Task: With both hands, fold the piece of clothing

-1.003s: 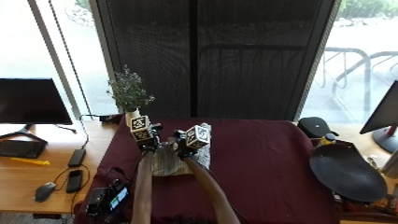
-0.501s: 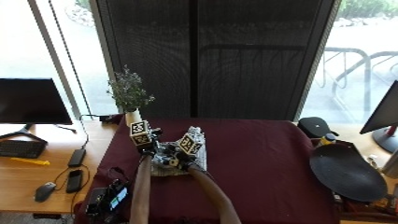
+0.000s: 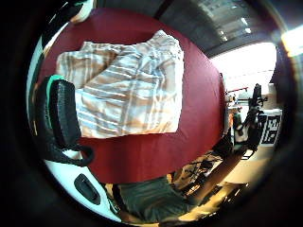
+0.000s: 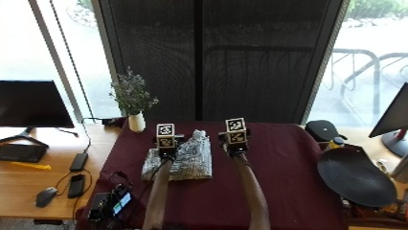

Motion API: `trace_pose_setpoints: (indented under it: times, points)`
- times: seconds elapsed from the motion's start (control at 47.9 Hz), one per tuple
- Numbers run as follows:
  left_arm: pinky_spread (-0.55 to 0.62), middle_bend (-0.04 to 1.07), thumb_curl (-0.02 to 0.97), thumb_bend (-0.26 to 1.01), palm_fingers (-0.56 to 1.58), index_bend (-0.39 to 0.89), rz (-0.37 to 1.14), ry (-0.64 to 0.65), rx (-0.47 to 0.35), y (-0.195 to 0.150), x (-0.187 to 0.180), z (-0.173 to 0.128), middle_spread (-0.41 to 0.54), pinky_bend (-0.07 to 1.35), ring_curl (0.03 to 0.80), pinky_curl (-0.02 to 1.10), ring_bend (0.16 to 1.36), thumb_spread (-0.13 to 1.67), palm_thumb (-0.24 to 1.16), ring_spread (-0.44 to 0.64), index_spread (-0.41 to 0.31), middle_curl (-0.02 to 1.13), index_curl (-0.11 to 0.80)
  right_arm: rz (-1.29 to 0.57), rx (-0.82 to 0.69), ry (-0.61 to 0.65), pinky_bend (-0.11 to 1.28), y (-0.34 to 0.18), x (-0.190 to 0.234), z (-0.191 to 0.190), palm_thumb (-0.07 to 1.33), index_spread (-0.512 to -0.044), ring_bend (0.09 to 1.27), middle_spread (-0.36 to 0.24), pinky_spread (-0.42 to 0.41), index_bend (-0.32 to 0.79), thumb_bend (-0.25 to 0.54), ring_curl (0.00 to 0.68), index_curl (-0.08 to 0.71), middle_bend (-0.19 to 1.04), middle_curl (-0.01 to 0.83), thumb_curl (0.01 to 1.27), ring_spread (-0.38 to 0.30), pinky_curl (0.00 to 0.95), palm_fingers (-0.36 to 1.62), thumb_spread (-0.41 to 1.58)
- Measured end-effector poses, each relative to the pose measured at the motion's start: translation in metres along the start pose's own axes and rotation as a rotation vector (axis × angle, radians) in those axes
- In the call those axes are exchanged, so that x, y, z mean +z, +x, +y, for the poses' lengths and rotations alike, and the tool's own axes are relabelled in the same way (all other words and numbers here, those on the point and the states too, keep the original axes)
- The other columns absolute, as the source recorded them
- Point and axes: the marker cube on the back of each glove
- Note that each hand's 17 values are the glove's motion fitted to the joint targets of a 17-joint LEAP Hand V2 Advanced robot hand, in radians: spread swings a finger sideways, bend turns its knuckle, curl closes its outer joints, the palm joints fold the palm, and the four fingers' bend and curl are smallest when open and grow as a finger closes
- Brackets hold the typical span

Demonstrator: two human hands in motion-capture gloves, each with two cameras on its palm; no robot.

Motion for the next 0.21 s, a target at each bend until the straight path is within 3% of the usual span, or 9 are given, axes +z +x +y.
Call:
trace_pose_setpoints:
  times: [0.063, 0.084, 0.104, 0.209]
  points:
    - [0.21, 0.19, 0.25, 0.2, 0.42, 0.11, -0.006, 0.064, 0.013, 0.009, -0.004, -0.004, -0.064, 0.46, 0.346, 0.43, 0.52, 1.59, 0.48, 0.1, -0.094, 0.43, 0.288, -0.015, 0.019, 0.043, 0.88, 0.013, 0.021, -0.023, 0.36, -0.376, 0.23, -0.03, 0.238, 0.09, -0.024, 0.298, 0.184, 0.11, 0.232, 0.33, 0.126, 0.383, -0.16, 1.29]
    - [0.21, 0.18, 0.249, 0.2, 0.42, 0.12, -0.008, 0.075, 0.015, 0.011, -0.005, -0.005, -0.062, 0.46, 0.346, 0.43, 0.53, 1.59, 0.48, 0.11, -0.093, 0.43, 0.288, -0.024, 0.02, 0.054, 0.9, 0.015, 0.025, -0.028, 0.36, -0.38, 0.25, -0.02, 0.243, 0.11, -0.019, 0.302, 0.187, 0.05, 0.214, 0.33, 0.128, 0.387, -0.19, 1.3]
    - [0.22, 0.19, 0.248, 0.2, 0.42, 0.12, -0.006, 0.07, 0.022, 0.013, -0.005, -0.004, -0.061, 0.47, 0.345, 0.43, 0.53, 1.59, 0.48, 0.11, -0.093, 0.43, 0.288, -0.031, 0.022, 0.063, 0.88, 0.017, 0.027, -0.03, 0.36, -0.382, 0.24, -0.026, 0.247, 0.1, -0.016, 0.296, 0.183, 0.1, 0.218, 0.32, 0.133, 0.379, -0.17, 1.31]
    - [0.22, 0.19, 0.241, 0.19, 0.41, 0.12, 0.02, 0.004, 0.061, 0.024, -0.002, 0.005, -0.058, 0.47, 0.345, 0.43, 0.53, 1.58, 0.45, 0.11, -0.091, 0.43, 0.287, -0.033, 0.038, 0.066, 0.86, 0.022, 0.028, -0.029, 0.34, -0.389, 0.24, -0.034, 0.26, 0.11, -0.019, 0.297, 0.184, 0.13, 0.205, 0.31, 0.15, 0.369, -0.15, 1.32]
